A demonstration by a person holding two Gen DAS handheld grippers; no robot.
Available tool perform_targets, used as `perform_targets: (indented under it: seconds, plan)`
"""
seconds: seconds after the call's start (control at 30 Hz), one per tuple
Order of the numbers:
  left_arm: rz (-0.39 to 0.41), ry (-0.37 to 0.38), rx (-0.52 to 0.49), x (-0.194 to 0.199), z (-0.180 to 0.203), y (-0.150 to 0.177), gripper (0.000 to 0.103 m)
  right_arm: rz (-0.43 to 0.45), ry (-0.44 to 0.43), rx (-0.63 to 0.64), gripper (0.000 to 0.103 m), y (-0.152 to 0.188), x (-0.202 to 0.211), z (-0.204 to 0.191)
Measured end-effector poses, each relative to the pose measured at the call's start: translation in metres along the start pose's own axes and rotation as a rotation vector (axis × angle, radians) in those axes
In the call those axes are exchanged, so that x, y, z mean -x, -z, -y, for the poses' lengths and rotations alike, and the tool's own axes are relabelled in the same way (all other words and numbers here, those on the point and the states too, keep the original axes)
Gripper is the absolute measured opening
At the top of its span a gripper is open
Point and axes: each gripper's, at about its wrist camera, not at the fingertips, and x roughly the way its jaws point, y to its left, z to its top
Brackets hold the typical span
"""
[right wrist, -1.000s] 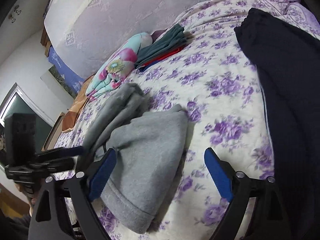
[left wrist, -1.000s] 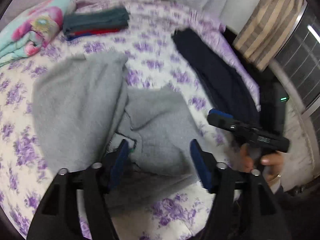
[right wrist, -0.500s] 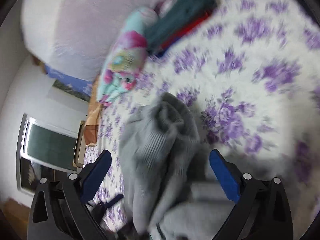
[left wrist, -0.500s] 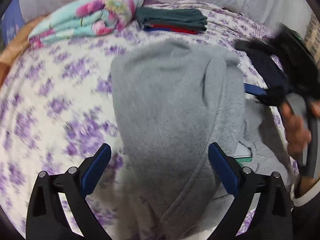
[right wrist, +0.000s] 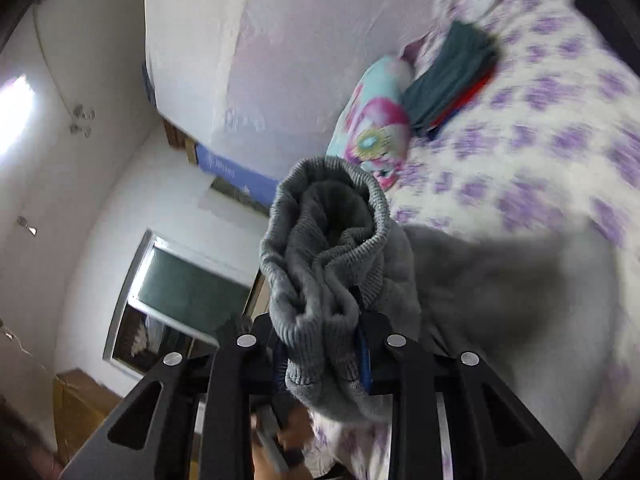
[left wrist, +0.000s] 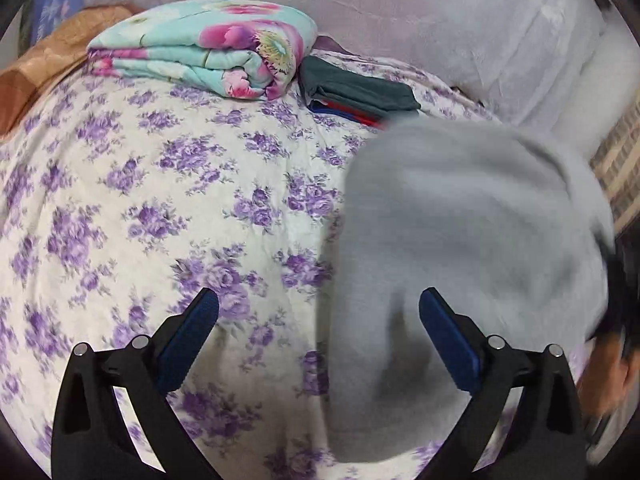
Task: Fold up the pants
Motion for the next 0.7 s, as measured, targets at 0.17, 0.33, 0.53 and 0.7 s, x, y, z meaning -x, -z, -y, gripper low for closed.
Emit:
perform_targets:
  seconds: [0.17, 0.33, 0.53, 0.7]
  plan:
    - [-0.083, -0.01, -0.105, -0.046, 0.042, 0.009, 0.098, -0.002, 0.561, -0.036, 0.059, 0.047, 0.033, 0.082]
    - [-0.145, -0.077, -0.151, -0.082, 0.063, 0.013, 0.098, 0.0, 0.451, 0.009, 0.067, 0.031, 0.056, 0.058]
    - [-0.055, -0.113, -0.13, -0.048, 0.062, -0.015, 0.098, 0.079, 0.441, 0.321, 0.044, -0.007, 0.036, -0.009]
    - [-0.045, -0.25, -0.159, -0.079, 0.072, -0.042, 0.098, -0.002, 0.5, 0.339, 0.04, -0.031, -0.021, 0.004]
